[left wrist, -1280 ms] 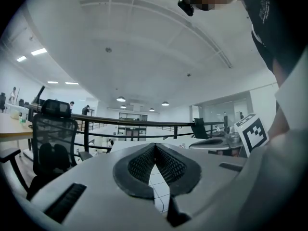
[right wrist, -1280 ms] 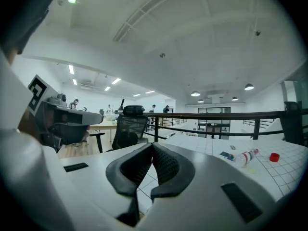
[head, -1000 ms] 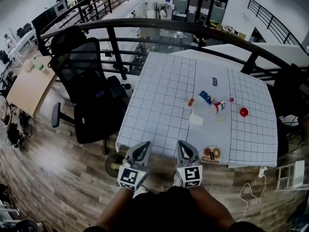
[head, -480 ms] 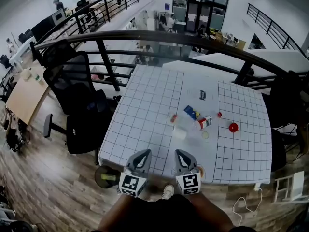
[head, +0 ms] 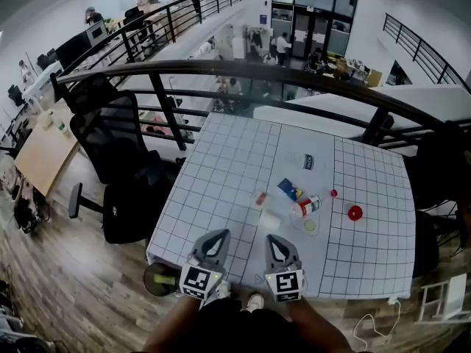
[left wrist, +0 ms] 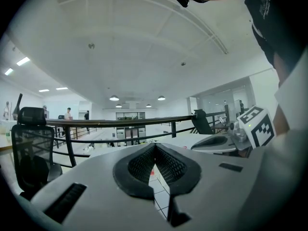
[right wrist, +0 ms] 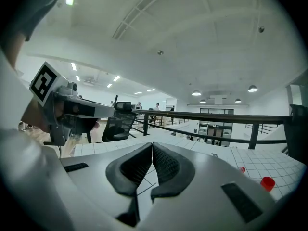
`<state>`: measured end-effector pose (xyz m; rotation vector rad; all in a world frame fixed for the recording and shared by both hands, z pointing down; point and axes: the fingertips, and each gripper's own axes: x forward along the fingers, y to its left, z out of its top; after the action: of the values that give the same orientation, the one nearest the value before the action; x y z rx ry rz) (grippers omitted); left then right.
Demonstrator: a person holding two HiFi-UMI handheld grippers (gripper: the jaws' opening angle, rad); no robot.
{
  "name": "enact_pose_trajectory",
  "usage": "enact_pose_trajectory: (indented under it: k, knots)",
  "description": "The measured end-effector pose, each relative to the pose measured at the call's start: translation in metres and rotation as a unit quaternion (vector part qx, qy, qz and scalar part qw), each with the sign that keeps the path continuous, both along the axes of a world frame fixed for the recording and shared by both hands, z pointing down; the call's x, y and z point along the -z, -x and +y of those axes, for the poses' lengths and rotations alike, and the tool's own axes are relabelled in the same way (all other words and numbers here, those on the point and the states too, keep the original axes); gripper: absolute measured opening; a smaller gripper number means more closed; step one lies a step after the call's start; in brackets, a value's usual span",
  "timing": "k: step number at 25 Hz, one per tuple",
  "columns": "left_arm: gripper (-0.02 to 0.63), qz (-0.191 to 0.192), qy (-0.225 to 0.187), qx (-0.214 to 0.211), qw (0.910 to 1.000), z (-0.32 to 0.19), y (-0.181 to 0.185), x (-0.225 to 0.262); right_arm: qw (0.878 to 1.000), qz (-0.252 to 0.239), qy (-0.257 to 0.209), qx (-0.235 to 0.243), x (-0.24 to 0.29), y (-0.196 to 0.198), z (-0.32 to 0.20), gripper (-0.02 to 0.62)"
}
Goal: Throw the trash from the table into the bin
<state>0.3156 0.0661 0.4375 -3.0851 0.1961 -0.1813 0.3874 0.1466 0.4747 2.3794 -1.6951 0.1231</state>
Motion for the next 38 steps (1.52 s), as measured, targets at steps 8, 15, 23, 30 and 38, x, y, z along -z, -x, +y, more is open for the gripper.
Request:
enact_pose_trajectory:
  k: [8, 15, 23, 30, 38]
  knots:
    - [0.018, -0.013, 0.017, -0.017, 0.9996, -0.009, -0.013, -0.012, 0.998, 0.038, 0.038, 0.044, -0.016, -0.005, -0.014, 0.023]
    - [0.018, -0.030, 0.024, -0.025, 0.9989, -0.014, -0.022, -0.024, 0.985, 0.042, 0.141, 0.085, -0.059, -0.014, -0.016, 0.141]
    - [0.018, -0.038, 0.039, -0.022, 0.9983, -0.027, -0.020, -0.036, 0.947, 0.093, 0.267, 0.151, -0.107, -0.023, -0.027, 0.253]
    - [0.018, -0.038, 0.044, -0.017, 0.9982, -0.034, -0.021, -0.040, 0.923, 0.081, 0.326, 0.187, -0.133, -0.031, -0.039, 0.288]
    - [0.018, -0.043, 0.048, -0.016, 0.9978, -0.036, -0.021, -0.044, 0.900, 0.052, 0.374, 0.218, -0.160, -0.036, -0.047, 0.313]
